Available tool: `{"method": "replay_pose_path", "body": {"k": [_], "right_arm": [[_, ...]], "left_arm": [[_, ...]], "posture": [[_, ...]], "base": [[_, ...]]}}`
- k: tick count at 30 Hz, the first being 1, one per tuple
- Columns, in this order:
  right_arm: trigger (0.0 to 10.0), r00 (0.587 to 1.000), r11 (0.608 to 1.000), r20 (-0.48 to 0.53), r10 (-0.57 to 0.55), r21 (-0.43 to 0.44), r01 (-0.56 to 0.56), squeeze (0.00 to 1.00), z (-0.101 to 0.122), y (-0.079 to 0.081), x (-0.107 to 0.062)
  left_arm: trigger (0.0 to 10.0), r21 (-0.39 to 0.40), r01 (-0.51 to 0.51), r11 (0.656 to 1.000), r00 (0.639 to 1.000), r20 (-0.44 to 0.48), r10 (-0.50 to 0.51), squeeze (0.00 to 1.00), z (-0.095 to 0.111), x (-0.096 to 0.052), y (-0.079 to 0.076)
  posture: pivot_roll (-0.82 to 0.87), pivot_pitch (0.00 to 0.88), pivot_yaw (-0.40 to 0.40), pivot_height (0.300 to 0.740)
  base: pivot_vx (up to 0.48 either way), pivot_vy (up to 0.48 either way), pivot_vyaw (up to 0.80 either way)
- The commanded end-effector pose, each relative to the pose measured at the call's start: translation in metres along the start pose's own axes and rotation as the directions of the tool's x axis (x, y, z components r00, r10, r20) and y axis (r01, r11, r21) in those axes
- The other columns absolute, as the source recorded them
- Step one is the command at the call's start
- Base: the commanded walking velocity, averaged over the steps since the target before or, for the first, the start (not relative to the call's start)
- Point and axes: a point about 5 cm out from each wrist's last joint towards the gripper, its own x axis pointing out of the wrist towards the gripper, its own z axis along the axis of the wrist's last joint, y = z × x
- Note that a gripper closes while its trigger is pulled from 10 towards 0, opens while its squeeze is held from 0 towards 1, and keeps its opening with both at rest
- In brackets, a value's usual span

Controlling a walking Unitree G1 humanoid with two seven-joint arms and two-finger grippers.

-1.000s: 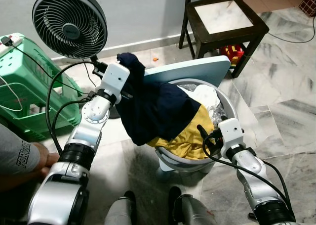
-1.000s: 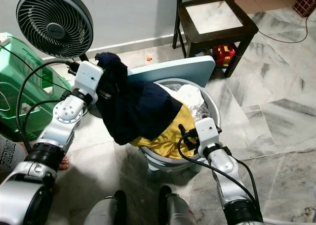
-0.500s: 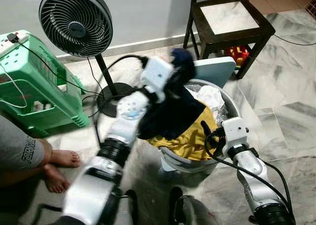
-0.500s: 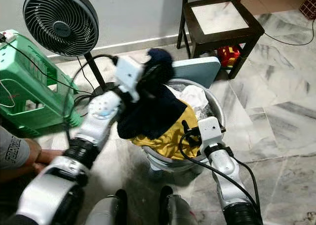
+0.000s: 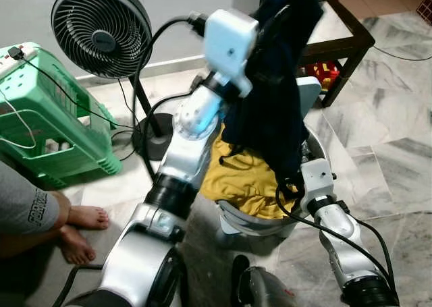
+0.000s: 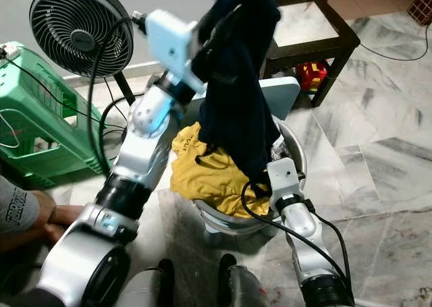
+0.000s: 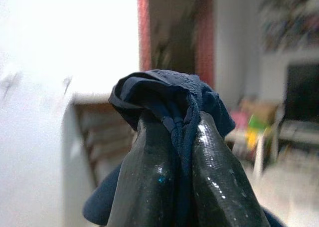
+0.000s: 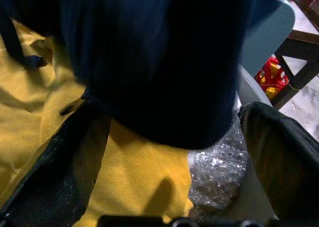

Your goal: Hang hanger

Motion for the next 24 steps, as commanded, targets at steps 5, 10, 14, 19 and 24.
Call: {"method": "replay_pose_path", "body": {"k": [5, 10, 14, 19, 24], "right_arm": [[10.0, 0.999, 1.0, -0.03, 0.014, 0.002, -0.014, 0.0, -0.008, 0.003, -0.004], [10.0, 0.999, 1.0, -0.03, 0.027, -0.001, -0.027, 0.0, -0.007, 0.004, 0.0], [10.0, 0.999, 1.0, -0.03, 0.031, -0.003, -0.031, 0.0, -0.006, 0.004, 0.001], [10.0, 0.999, 0.999, -0.031, 0.033, -0.004, -0.033, 0.0, -0.007, 0.003, 0.0], [10.0, 0.999, 1.0, -0.034, 0.029, -0.003, -0.029, 0.0, -0.009, 0.002, -0.002]], "left_arm": [[0.0, 0.012, -0.103, 0.995, 0.965, -0.241, 0.103, 0.0, -0.049, -0.061, 0.023], [0.6, 0.02, -0.202, 0.979, 0.878, -0.439, 0.19, 0.0, -0.086, -0.113, 0.029], [10.0, 0.044, -0.242, 0.969, 0.835, -0.5, 0.231, 1.0, -0.097, -0.128, 0.033], [10.0, 0.123, -0.257, 0.958, 0.808, -0.517, 0.283, 1.0, -0.101, -0.134, 0.041], [10.0, 0.264, -0.214, 0.941, 0.809, -0.492, 0.322, 1.0, -0.096, -0.136, 0.055]], "posture": [[0.09, 0.316, 0.011, 0.74], [0.1, 0.318, -0.001, 0.74], [0.09, 0.318, -0.003, 0.74], [0.09, 0.316, -0.001, 0.74], [0.08, 0.315, 0.002, 0.74]], "base": [[0.0, 0.0, 0.0], [0.0, 0.0, 0.0], [0.0, 0.0, 0.0], [0.0, 0.0, 0.0], [0.0, 0.0, 0.0]]}}
